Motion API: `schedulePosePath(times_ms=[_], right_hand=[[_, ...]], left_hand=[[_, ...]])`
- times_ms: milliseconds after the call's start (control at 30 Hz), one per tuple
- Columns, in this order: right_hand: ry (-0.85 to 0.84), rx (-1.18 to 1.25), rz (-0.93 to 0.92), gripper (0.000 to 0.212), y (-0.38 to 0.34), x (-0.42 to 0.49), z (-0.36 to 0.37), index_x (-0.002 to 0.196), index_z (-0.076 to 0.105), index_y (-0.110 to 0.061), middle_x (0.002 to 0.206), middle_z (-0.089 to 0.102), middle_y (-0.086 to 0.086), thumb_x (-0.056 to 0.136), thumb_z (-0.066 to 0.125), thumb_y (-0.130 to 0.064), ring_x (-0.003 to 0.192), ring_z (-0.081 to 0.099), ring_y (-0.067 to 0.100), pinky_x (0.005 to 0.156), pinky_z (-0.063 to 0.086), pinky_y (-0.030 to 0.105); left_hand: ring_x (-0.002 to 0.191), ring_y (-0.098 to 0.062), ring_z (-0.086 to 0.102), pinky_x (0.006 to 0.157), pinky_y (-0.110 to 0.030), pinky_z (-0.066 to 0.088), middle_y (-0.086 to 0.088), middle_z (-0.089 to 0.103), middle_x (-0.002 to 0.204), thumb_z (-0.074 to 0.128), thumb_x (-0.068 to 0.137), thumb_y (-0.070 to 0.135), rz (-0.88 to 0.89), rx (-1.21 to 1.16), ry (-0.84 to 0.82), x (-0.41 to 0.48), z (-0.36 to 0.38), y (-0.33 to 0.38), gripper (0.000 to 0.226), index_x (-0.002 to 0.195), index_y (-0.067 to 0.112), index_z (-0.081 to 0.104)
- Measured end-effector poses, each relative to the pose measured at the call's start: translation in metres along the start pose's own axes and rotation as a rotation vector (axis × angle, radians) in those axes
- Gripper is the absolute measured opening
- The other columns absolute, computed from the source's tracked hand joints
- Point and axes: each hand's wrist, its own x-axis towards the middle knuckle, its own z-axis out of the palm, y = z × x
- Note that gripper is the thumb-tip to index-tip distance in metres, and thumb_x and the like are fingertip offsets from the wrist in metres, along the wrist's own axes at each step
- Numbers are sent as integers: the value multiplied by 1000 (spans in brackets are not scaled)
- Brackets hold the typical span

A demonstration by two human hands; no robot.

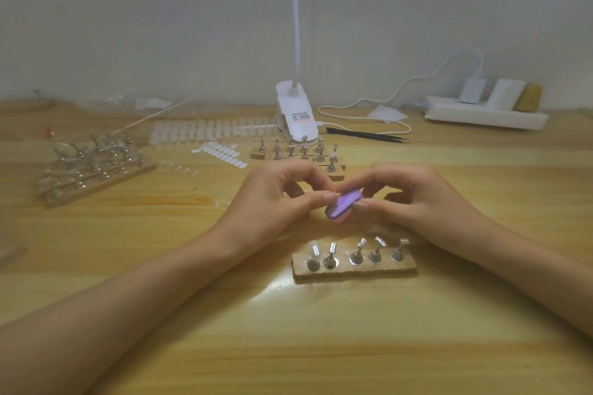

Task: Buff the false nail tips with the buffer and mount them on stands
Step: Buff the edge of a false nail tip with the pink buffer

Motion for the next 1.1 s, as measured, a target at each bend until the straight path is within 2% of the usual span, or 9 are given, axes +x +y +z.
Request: schedulePosePath(times_ms=[100, 167, 233, 367, 500, 633, 833, 933, 1100], right_hand=[[-16, 295, 106, 26, -2, 0, 4, 113, 71, -13, 98, 76, 3, 87, 71, -15, 76, 74, 18, 53, 53, 23], [4, 391, 183, 23, -2, -1, 5, 104, 69, -12, 97, 76, 9, 83, 74, -18, 80, 75, 26, 56, 55, 23], [23, 432, 237, 23, 0, -1, 4, 96, 67, -10, 95, 76, 11, 78, 76, -21, 82, 76, 26, 60, 57, 24], [133, 583, 263, 26, 2, 1, 2, 97, 64, -3, 95, 77, 15, 77, 73, -17, 85, 75, 23, 67, 58, 23], [-10, 507, 243, 18, 0, -1, 5, 89, 69, -11, 96, 76, 15, 76, 77, -19, 87, 75, 27, 70, 60, 27], [142, 591, 241, 25, 2, 0, 4, 95, 64, -2, 96, 76, 17, 75, 74, -14, 86, 74, 27, 78, 61, 29], [73, 577, 250, 19, 1, 2, 1, 92, 63, -4, 97, 75, 16, 77, 74, -11, 90, 74, 30, 77, 59, 28], [8, 555, 230, 14, 1, 0, 3, 89, 67, -10, 103, 73, 19, 79, 75, -13, 94, 74, 34, 81, 60, 35], [160, 610, 235, 20, 3, 1, 3, 94, 64, -5, 98, 75, 17, 77, 72, -11, 88, 75, 28, 78, 61, 30]], left_hand=[[62, -7, 60, 66, -23, 50, 17, 70, 79, 78, 81, 20, -4, -3, 9, 0, 1, 0, 8, 75, 22, 73], [61, -6, 59, 65, -25, 50, 15, 70, 79, 78, 81, 20, 1, -6, 10, 1, 1, 0, 9, 75, 21, 72], [60, -2, 57, 61, -18, 49, 16, 70, 79, 78, 81, 19, 26, -8, 12, 1, 2, 0, 9, 74, 21, 72], [58, -1, 52, 60, -9, 42, 17, 68, 79, 79, 80, 19, 40, -43, 72, 2, 1, -2, 11, 74, 24, 71], [61, 0, 53, 62, -10, 41, 17, 68, 80, 78, 81, 17, 71, -30, 83, 0, 2, -1, 12, 74, 24, 71], [65, 2, 55, 63, -8, 41, 18, 67, 79, 78, 81, 15, 93, -16, 68, -1, 2, 1, 14, 74, 25, 70], [66, 3, 56, 64, -9, 41, 16, 67, 80, 77, 82, 13, 88, -53, 86, -2, 2, 2, 11, 76, 20, 71], [67, 3, 56, 65, -10, 42, 15, 68, 80, 77, 82, 13, 102, -37, 84, -2, 2, 2, 12, 75, 21, 70], [66, 2, 55, 65, -11, 43, 16, 68, 81, 77, 82, 17, 94, -45, 80, -2, 2, 2, 11, 75, 23, 70]])
